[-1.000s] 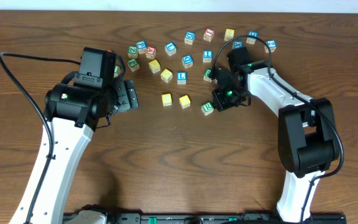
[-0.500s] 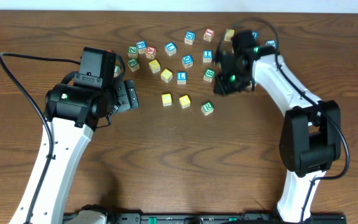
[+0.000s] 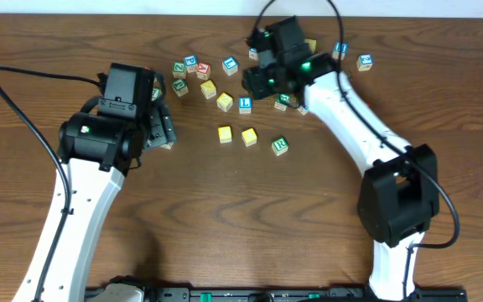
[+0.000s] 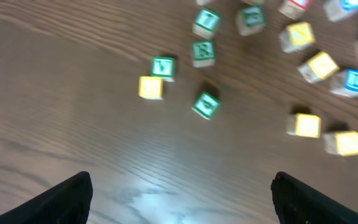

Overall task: Spell out CORL
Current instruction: 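Move the right gripper over the blue L block, then lower the right gripper and grasp the blue L block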

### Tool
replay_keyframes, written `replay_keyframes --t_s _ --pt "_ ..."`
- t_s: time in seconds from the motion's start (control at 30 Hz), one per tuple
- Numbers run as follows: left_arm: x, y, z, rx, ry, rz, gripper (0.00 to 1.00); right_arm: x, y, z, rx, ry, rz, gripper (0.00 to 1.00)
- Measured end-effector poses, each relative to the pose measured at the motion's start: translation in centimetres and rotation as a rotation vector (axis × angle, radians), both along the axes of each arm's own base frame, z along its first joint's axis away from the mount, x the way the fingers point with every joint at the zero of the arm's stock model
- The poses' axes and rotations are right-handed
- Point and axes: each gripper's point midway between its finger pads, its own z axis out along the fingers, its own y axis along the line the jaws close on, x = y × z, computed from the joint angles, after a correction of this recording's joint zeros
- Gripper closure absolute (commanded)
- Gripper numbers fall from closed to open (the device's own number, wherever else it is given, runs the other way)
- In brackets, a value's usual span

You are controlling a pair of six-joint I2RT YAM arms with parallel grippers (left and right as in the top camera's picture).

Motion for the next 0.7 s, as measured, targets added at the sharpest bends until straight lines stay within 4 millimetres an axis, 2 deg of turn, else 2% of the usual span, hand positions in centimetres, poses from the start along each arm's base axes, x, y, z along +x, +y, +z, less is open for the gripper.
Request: replay_keyframes --t_s 0.1,0.2,0.33,0.57,0.7 --pt "-0.1 1.7 0.0 0.021 0.002 0.052 0.09 0.6 0.7 -0.7 0.003 -0.005 -0.065 0.5" --pt "-0.3 3.5 0.0 0.033 0.007 0.106 0.09 1.2 0.5 -2.2 -0.002 0.009 -0.132 0.56" --pt "-0.7 5.3 -0.1 0.044 0.021 0.165 0.09 1.8 0.2 -4.2 -0.006 0.036 -0.2 0.59" --pt "-1.3 6.0 -0.3 0.051 0.044 0.185 0.09 1.2 1.4 -6.4 -0.016 0.069 -0.214 0.6" --pt "-1.3 6.0 -0.3 0.051 0.045 0.185 0.09 0.7 2.2 -7.4 -0.023 0.081 -0.204 0.65"
